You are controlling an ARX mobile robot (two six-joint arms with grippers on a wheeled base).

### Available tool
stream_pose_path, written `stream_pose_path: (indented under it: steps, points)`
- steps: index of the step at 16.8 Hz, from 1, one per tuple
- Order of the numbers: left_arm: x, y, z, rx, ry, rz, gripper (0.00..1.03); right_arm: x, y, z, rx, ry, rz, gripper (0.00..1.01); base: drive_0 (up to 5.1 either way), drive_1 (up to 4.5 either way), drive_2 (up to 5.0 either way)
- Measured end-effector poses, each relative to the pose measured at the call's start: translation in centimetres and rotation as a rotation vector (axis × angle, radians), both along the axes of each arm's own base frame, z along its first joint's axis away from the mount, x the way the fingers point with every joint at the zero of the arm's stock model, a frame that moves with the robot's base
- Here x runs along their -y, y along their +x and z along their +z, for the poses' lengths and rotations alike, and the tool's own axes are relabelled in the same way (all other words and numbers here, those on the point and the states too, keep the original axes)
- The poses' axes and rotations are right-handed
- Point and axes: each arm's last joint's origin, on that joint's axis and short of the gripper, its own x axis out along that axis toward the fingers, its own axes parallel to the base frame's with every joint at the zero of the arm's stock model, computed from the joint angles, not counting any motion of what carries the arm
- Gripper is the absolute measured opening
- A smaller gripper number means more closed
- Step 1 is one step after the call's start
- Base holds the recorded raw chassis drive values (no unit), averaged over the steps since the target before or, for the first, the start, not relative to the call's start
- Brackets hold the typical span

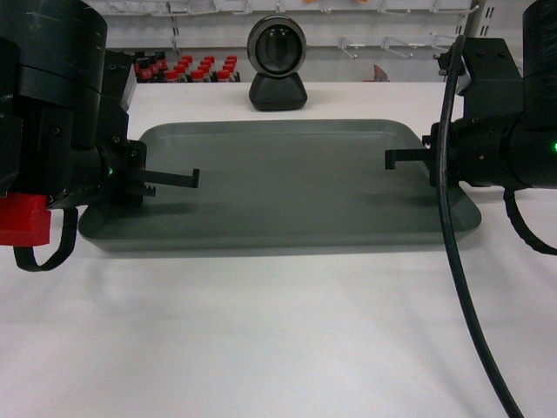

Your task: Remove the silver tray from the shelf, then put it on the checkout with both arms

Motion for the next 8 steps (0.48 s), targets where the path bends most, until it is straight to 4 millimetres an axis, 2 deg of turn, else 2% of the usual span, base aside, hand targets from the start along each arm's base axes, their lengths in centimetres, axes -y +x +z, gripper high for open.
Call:
stream_pose_path:
  steps: [2, 5, 6, 8]
  points:
    - [0.0, 0.1, -0.1, 0.001, -0.010, 0.005, 0.05, 0.0, 0.2, 0.0, 0.002, -0.010, -0.001, 0.02, 0.1, 4.31, -4.1]
    - [0.1, 0.2, -0.2, -0.003, 0.026, 0.026, 0.32, -0.8, 0.0, -0.1, -0.003, -0.013, 0.018, 0.02, 0.1, 4.31, -4.1]
    - [0.1, 0.3, -0.1, -0.002, 0.028, 0.024, 0.41, -0.8, 0.0, -0.1, -0.008, -0.020, 0.021, 0.07, 0.1, 4.31, -4.1]
    - [0.1, 0.4, 0.0, 0.003, 0.023, 0.018, 0.57, -1.1, -0.2, -0.4, -0.018, -0.038, 0.046, 0.23, 0.1, 4.31, -4.1]
